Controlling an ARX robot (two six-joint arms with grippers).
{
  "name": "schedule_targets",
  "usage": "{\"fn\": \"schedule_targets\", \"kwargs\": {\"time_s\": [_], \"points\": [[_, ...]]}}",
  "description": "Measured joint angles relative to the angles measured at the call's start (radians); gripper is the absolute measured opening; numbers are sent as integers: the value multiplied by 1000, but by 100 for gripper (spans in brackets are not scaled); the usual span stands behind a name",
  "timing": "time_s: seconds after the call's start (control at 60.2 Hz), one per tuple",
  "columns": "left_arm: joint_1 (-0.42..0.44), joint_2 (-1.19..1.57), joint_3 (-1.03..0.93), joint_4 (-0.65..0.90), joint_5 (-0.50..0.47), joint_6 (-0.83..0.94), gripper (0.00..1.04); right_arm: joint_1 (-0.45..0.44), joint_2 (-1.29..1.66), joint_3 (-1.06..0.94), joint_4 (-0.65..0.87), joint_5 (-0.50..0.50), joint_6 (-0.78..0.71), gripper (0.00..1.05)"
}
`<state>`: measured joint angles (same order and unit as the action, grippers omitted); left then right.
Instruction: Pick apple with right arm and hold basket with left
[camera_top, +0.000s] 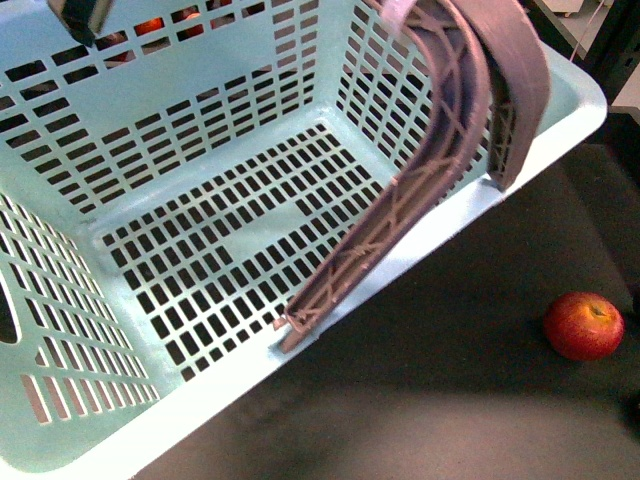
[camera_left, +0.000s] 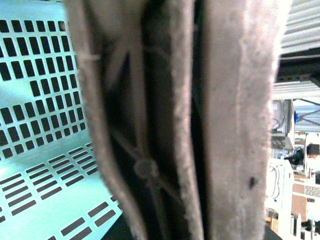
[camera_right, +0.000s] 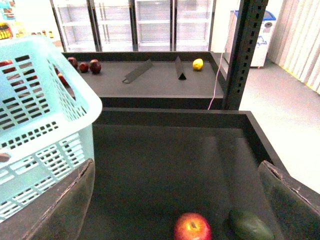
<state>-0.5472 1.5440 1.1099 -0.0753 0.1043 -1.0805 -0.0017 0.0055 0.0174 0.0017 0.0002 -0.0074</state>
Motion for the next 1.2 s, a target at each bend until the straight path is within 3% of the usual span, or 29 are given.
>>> {"fn": "schedule_targets", "kwargs": {"time_s": [0.216, 0.498, 0.615, 0.698, 0.864, 0.98, 1.196], "points": [[-79, 12, 8, -31, 5, 34, 15, 0, 0, 0, 0, 0, 0, 96], [-83, 12, 8, -37, 0, 49, 15, 0, 2, 0, -2, -2, 2, 96], [-83, 12, 8, -37, 0, 49, 15, -43, 145, 93, -266, -109, 21, 96], [-85, 12, 8, -37, 3, 51, 15, -74, 203, 98, -296, -137, 22, 96], [-84, 12, 8, -37, 2, 51, 15, -199, 365, 101, -140, -214, -6, 96], [-84, 12, 8, -37, 2, 55, 15, -295, 659, 107, 121, -226, -82, 96], [-84, 12, 8, -37, 0, 56, 15, -278, 1237, 220, 493, -220, -196, 96]]}}
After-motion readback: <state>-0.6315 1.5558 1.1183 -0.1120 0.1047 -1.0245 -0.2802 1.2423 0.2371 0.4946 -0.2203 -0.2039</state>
